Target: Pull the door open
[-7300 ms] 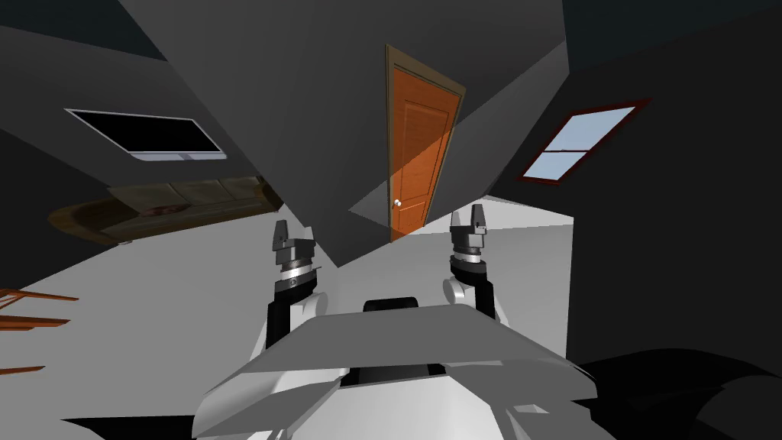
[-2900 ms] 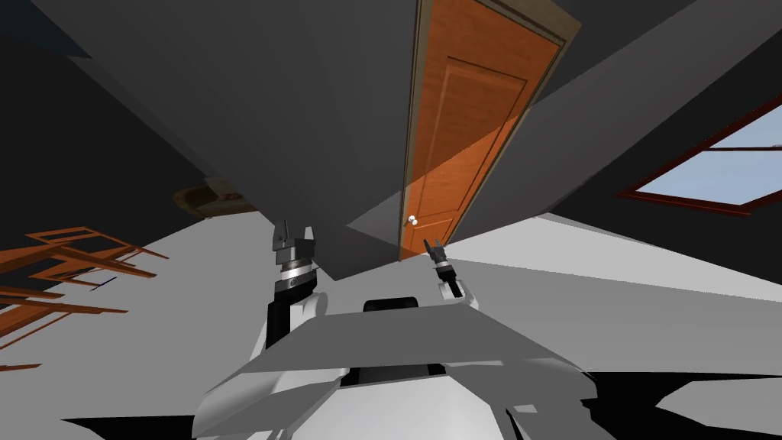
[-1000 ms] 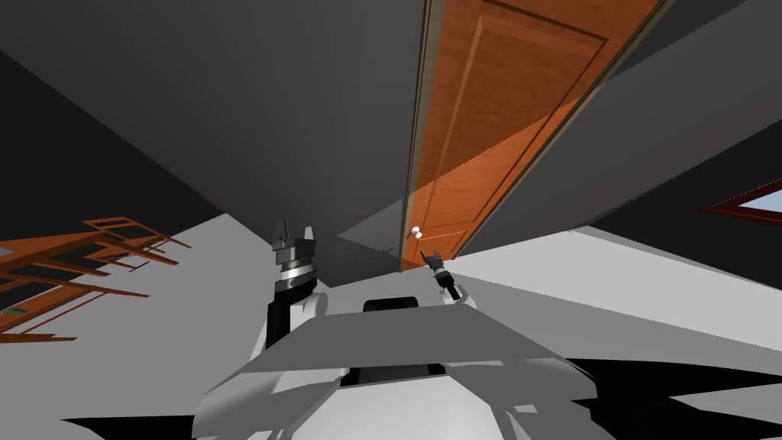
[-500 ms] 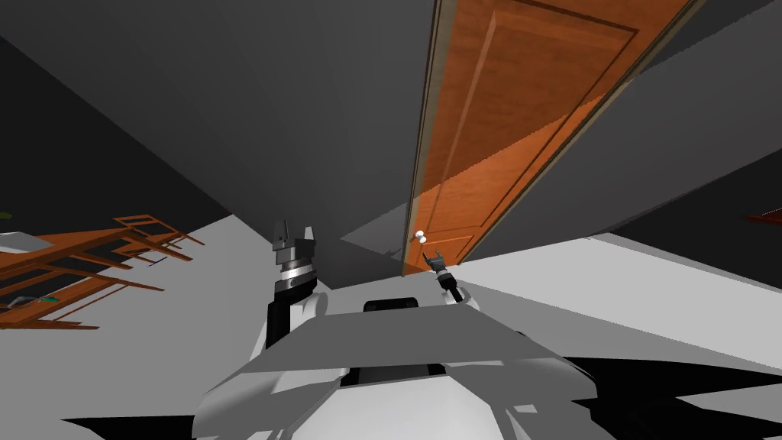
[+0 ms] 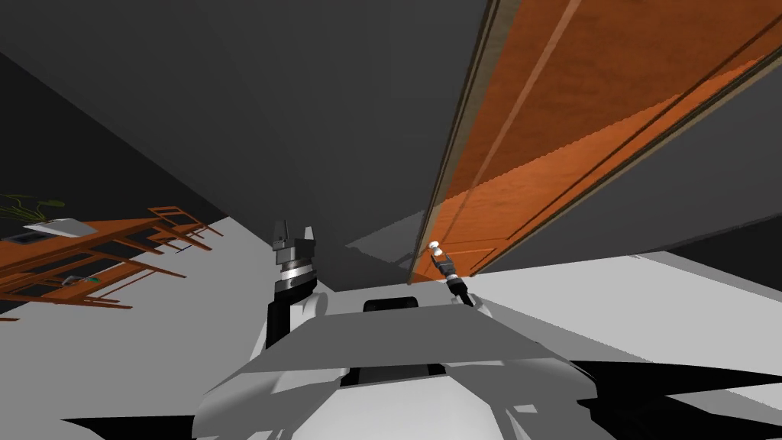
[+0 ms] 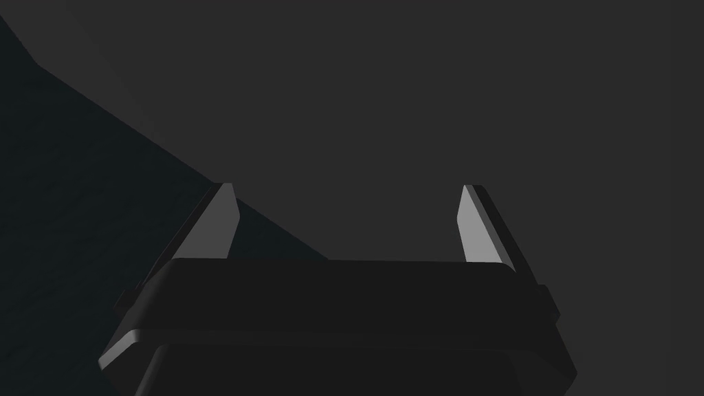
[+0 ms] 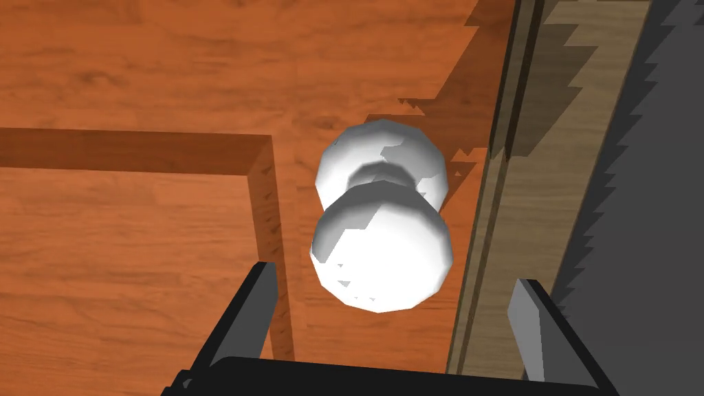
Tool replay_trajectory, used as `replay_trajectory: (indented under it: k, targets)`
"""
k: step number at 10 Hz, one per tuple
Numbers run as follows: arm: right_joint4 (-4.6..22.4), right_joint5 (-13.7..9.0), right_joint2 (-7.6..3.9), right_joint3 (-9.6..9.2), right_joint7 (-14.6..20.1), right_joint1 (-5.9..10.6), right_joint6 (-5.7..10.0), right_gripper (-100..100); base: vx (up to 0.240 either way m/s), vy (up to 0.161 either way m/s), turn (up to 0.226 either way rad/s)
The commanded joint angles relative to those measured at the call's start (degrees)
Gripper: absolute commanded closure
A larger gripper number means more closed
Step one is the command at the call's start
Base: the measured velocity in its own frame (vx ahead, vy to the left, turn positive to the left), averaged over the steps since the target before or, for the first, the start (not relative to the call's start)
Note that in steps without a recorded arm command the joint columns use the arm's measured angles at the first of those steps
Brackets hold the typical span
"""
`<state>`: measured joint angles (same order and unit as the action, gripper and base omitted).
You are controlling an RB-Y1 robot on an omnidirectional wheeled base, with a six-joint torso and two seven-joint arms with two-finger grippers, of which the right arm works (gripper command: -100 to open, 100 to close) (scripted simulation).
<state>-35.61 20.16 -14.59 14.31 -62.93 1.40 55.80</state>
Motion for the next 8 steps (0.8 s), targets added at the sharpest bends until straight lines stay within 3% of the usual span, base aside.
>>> replay_trajectory:
  k: [1, 2, 4, 5, 8]
  targets:
    - [1.59, -0.68, -0.79, 0.97, 0.04, -0.3, 1.42, -100, 0.192, 0.054, 0.144]
    - [2.09, -1.05, -1.36, 1.49, 0.22, -0.63, 2.02, -100, 0.21, 0.028, 0.127]
    - [2.0, -0.98, -1.16, 1.41, 0.0, -0.59, 2.16, -100, 0.093, 0.008, 0.015]
    - [2.0, -0.98, -1.16, 1.41, 0.0, -0.59, 2.16, 100, 0.0, 0.0, 0.0]
    - [2.0, -0.98, -1.16, 1.41, 0.0, -0.59, 2.16, 100, -0.013, -0.006, 0.006]
